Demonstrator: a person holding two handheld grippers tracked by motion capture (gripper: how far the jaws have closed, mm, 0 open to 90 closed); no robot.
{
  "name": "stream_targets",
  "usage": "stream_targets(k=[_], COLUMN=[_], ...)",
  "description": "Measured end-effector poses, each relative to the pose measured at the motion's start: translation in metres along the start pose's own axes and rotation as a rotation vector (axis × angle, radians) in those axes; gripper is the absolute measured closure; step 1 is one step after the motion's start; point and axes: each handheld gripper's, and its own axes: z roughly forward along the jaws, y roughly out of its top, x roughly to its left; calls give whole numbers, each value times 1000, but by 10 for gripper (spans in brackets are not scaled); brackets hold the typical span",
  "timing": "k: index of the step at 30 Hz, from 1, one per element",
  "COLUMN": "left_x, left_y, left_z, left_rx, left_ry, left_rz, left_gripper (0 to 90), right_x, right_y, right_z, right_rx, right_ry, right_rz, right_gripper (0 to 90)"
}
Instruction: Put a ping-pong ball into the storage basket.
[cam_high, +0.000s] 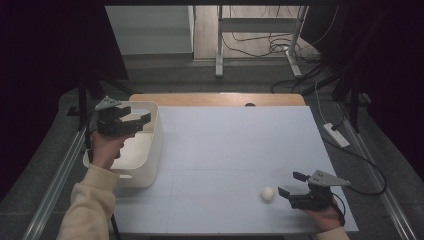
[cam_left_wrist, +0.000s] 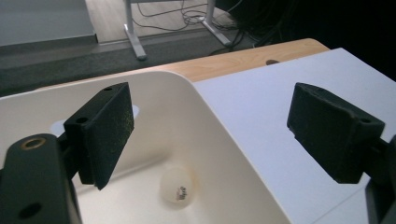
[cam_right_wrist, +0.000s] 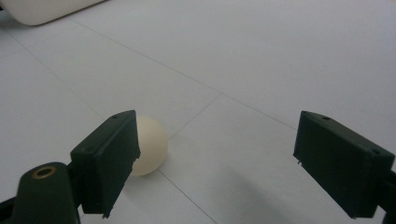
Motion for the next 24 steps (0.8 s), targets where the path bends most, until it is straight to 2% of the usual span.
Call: stream_targets(k=[4, 13, 24], left_x=[-4, -16, -30], left_y=[0, 1, 2], left_z=[0, -2, -3], left_rx=[0, -21, -34], left_ry=[-20, -31, -91], left_rz=[0, 11, 32], left_gripper=[159, 150, 160], right_x=[0, 0, 0], right_y=[0, 0, 0], right_z=[0, 0, -1], right_rx=[2, 4, 2], right_ry=[-2, -2, -4], right_rz=[-1, 1, 2], right_gripper=[143, 143, 143])
